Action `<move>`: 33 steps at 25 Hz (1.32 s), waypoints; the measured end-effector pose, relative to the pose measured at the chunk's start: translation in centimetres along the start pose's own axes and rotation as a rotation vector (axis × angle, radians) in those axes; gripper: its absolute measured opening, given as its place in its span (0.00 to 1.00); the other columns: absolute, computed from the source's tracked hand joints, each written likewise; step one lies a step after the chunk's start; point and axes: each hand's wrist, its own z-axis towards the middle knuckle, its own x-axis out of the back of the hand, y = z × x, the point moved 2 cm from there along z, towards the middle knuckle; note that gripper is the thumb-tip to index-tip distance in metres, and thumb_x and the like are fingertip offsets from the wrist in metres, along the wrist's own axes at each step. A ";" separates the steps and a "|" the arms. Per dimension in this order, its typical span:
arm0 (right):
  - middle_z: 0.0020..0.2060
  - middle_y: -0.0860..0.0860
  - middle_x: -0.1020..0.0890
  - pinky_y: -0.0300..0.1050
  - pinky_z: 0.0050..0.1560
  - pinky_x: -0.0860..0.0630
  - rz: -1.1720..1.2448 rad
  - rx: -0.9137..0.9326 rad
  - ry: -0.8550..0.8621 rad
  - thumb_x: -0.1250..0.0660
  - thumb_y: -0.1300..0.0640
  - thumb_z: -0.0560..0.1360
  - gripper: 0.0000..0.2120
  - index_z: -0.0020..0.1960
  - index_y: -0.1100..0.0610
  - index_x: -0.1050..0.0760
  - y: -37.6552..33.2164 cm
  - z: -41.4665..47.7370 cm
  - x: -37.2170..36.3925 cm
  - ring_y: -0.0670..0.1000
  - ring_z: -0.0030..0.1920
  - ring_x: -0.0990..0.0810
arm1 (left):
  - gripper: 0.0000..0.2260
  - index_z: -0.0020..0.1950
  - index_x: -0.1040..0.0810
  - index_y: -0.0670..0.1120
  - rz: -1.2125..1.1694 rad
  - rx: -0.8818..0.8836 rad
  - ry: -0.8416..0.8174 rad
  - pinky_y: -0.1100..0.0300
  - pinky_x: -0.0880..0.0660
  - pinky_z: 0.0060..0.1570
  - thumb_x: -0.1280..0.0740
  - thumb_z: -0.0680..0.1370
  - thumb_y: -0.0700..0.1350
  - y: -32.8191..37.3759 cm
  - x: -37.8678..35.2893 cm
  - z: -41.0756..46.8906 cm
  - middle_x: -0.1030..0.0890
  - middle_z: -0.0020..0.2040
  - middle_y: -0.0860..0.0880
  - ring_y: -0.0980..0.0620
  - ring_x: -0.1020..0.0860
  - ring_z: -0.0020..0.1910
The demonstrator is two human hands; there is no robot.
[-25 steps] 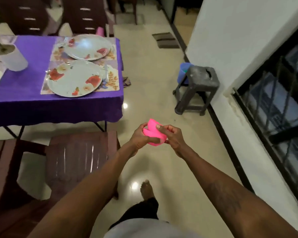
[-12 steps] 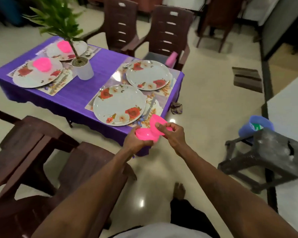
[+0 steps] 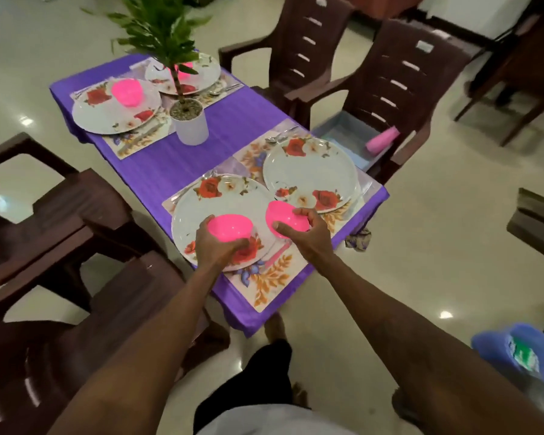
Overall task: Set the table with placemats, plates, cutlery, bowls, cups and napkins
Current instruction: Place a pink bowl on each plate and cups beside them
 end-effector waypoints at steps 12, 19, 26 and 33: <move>0.73 0.50 0.28 0.60 0.68 0.25 -0.200 -0.060 0.011 0.22 0.26 0.59 0.53 0.76 0.41 0.40 0.6 16.4 -0.4 0.57 0.71 0.27 | 0.54 0.77 0.38 0.52 0.044 0.034 0.126 0.46 0.27 0.66 0.14 0.57 0.59 0.8 -4.8 8.5 0.29 0.73 0.49 0.44 0.28 0.70; 0.76 0.51 0.32 0.59 0.67 0.27 -0.339 -0.012 -0.023 0.22 0.26 0.59 0.57 0.79 0.44 0.44 1.4 19.7 0.6 0.60 0.73 0.31 | 0.60 0.80 0.43 0.51 0.331 -0.093 0.165 0.39 0.32 0.72 0.19 0.57 0.71 2.1 -6.6 7.8 0.36 0.78 0.44 0.40 0.35 0.76; 0.76 0.53 0.33 0.61 0.70 0.29 -0.362 0.037 -0.076 0.20 0.32 0.63 0.56 0.80 0.46 0.45 2.3 22.4 0.6 0.61 0.74 0.32 | 0.54 0.80 0.39 0.48 0.471 -0.268 0.199 0.40 0.43 0.78 0.24 0.62 0.73 5.9 -9.7 8.8 0.40 0.82 0.44 0.41 0.42 0.80; 0.76 0.54 0.33 0.62 0.70 0.28 -0.390 0.053 -0.121 0.22 0.27 0.58 0.62 0.81 0.48 0.48 2.6 23.4 3.0 0.61 0.74 0.31 | 0.52 0.81 0.41 0.53 0.462 -0.243 0.160 0.39 0.44 0.79 0.24 0.64 0.72 8.0 -13.1 9.1 0.42 0.83 0.48 0.44 0.44 0.81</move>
